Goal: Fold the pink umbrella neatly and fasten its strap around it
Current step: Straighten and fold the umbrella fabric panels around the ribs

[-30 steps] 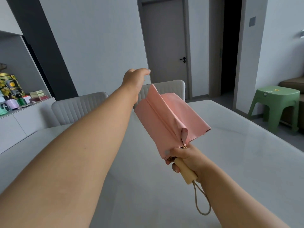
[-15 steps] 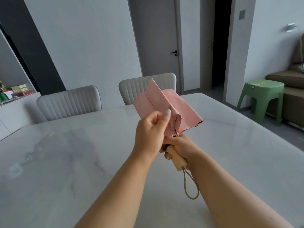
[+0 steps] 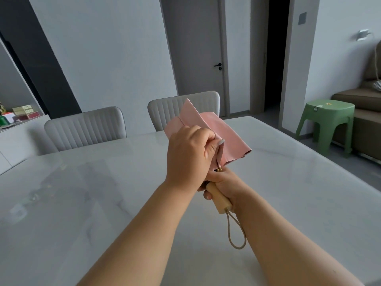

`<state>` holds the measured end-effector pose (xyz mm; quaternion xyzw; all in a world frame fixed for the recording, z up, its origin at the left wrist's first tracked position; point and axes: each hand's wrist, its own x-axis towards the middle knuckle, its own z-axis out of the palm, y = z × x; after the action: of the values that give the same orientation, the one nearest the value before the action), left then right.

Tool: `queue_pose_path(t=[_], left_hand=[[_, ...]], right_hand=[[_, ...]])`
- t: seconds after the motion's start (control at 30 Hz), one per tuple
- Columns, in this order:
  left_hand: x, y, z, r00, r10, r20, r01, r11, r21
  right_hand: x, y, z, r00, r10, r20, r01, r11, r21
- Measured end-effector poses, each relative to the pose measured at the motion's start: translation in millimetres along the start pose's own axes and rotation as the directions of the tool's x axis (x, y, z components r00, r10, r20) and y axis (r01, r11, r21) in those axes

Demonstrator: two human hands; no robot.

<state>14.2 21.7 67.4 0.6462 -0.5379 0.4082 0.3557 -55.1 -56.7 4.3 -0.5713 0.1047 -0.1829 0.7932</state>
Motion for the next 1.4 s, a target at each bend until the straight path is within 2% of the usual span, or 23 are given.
queue_pose_path(t=[0.03, 0.1, 0.17, 0.23, 0.3, 0.4, 0.53, 0.6, 0.67, 0.77, 0.87, 0.93, 1.13, 1.23, 1.4], left_hand=[[4.5, -2.5, -4.0, 0.997, 0.058, 0.055, -0.058, 0.998, 0.001], [16.8, -4.4, -16.4, 0.957, 0.091, 0.276, -0.087, 0.996, -0.027], [31.5, -2.7, -28.6, 0.838, 0.001, 0.545, 0.001, 1.0, -0.004], [43.7, -2.8, -37.9, 0.725, -0.094, 0.683, 0.113, 0.993, 0.016], [51.7, -4.1, -45.6, 0.703, -0.129, 0.7, 0.236, 0.97, -0.058], [48.3, -5.7, -50.0, 0.721, -0.177, 0.67, 0.394, 0.9, -0.186], [22.7, -3.4, -43.8, 0.773, -0.242, 0.586, 0.48, 0.827, -0.292], [8.0, -2.7, -40.3, 0.834, -0.219, 0.506, 0.41, 0.86, -0.304], [-3.4, -4.0, -36.0, 0.883, -0.109, 0.456, 0.231, 0.947, -0.222], [-9.6, -4.8, -29.0, 0.887, 0.042, 0.46, -0.031, 0.999, -0.03], [-4.7, -3.7, -27.3, 0.879, 0.125, 0.461, -0.165, 0.985, 0.047], [-1.5, -2.6, -27.7, 0.873, 0.132, 0.47, -0.204, 0.973, 0.105], [7.1, 10.6, -29.5, 0.835, 0.022, 0.549, -0.201, 0.942, 0.268], [9.2, 15.8, -25.7, 0.811, 0.029, 0.584, -0.262, 0.911, 0.319], [14.9, 23.4, -20.3, 0.747, 0.087, 0.659, -0.441, 0.807, 0.394]], right_hand=[[0.2, 0.2, 0.0, 1.0, 0.006, -0.011, -0.006, 1.0, 0.001], [0.6, 0.7, 0.6, 0.999, 0.018, -0.03, -0.018, 1.0, 0.003], [0.6, 1.3, 0.8, 0.999, 0.02, -0.04, -0.02, 1.0, 0.003], [0.0, 1.2, 1.4, 0.999, 0.026, -0.041, -0.026, 1.0, -0.002], [-0.6, 0.5, 2.7, 0.999, 0.031, -0.044, -0.031, 1.0, 0.0], [-1.5, -0.8, 2.7, 0.999, 0.031, -0.032, -0.031, 1.0, 0.002], [-0.5, 0.2, 0.2, 0.999, 0.018, -0.037, -0.018, 1.0, -0.011], [0.6, 1.4, -1.1, 0.999, 0.011, -0.031, -0.011, 1.0, -0.02], [0.2, 0.8, -1.0, 1.0, 0.002, -0.018, -0.002, 0.999, -0.039], [-1.4, -0.7, 0.7, 1.0, -0.019, -0.005, 0.019, 0.998, -0.052], [-3.2, -0.4, 2.0, 1.0, -0.029, 0.0, 0.029, 0.998, -0.053], [-4.1, -0.7, 2.6, 1.0, -0.029, 0.003, 0.029, 0.998, -0.054], [-2.6, -0.1, 0.9, 0.999, -0.046, 0.015, 0.047, 0.998, -0.053], [-2.1, 0.2, 2.3, 0.999, -0.052, 0.014, 0.052, 0.997, -0.06], [-1.2, 2.0, 3.5, 1.0, -0.03, -0.004, 0.03, 0.998, -0.059]])
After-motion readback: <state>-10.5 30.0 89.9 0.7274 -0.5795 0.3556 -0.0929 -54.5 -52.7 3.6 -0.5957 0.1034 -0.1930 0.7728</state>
